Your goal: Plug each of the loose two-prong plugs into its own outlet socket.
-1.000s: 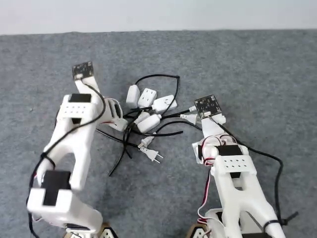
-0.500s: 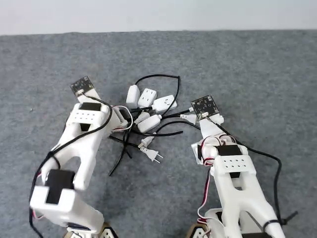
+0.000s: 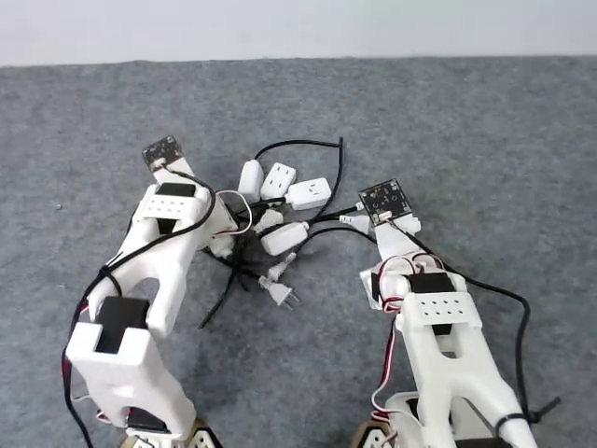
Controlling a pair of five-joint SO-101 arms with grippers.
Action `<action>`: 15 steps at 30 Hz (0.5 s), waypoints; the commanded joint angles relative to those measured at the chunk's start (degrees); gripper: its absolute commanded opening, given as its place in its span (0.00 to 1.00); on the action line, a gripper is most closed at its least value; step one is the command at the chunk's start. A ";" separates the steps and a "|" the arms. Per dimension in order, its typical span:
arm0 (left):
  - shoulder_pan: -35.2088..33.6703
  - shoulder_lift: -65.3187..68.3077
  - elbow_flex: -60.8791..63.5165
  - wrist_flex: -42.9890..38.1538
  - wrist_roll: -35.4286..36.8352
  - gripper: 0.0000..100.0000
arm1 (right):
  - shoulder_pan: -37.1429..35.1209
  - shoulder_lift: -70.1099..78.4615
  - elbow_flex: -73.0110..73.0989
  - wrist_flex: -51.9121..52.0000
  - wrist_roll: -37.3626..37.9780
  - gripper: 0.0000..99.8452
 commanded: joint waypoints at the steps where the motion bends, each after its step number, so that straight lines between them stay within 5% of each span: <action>1: 1.41 -4.75 -0.66 0.35 -5.89 0.02 | -0.22 0.04 -0.44 -0.92 0.26 0.11; 15: 3.16 -30.59 1.01 5.27 -19.25 0.01 | -0.22 0.31 -0.44 -0.92 0.26 0.11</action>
